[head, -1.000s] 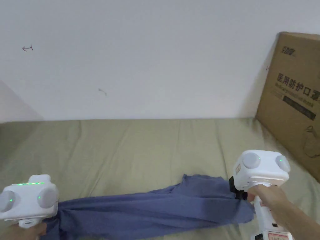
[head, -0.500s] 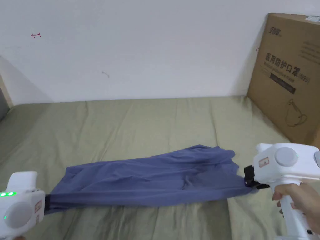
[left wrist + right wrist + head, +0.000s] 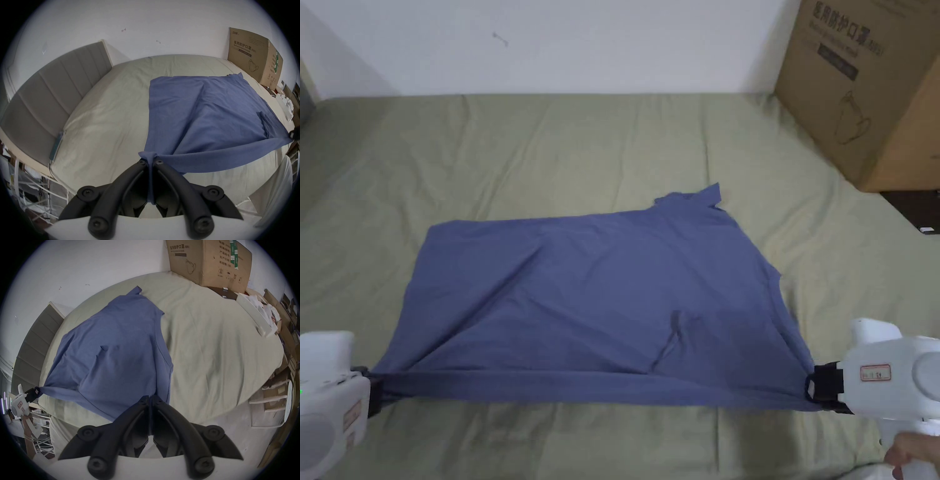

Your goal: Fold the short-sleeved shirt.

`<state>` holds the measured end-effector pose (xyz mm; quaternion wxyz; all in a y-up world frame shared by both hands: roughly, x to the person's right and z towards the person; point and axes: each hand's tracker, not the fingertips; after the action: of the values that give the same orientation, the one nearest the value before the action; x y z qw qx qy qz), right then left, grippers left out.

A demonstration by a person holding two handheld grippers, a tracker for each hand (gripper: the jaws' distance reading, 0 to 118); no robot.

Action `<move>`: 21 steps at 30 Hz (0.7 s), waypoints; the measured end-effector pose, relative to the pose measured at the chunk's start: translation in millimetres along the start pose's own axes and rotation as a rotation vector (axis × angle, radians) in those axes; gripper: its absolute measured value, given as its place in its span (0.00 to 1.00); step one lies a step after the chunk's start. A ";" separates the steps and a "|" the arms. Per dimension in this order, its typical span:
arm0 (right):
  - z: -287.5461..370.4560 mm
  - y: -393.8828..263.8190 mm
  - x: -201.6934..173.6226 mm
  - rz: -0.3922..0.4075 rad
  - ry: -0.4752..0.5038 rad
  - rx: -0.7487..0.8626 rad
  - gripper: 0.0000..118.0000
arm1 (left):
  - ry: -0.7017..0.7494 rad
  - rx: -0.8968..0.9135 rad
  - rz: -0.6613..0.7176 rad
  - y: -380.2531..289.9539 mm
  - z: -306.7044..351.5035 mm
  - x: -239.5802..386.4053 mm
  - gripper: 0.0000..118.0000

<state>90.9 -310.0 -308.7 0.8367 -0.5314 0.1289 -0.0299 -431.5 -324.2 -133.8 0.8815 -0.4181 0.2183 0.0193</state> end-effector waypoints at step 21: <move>31.5 -41.7 -10.1 0.037 -0.007 0.214 0.03 | -0.069 0.068 0.224 -52.5 38.4 -6.0 0.01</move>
<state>92.6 -298.4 -256.8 0.8895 -0.4366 0.1320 -0.0263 -411.3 -328.7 -71.9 0.8946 -0.3599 0.2336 0.1247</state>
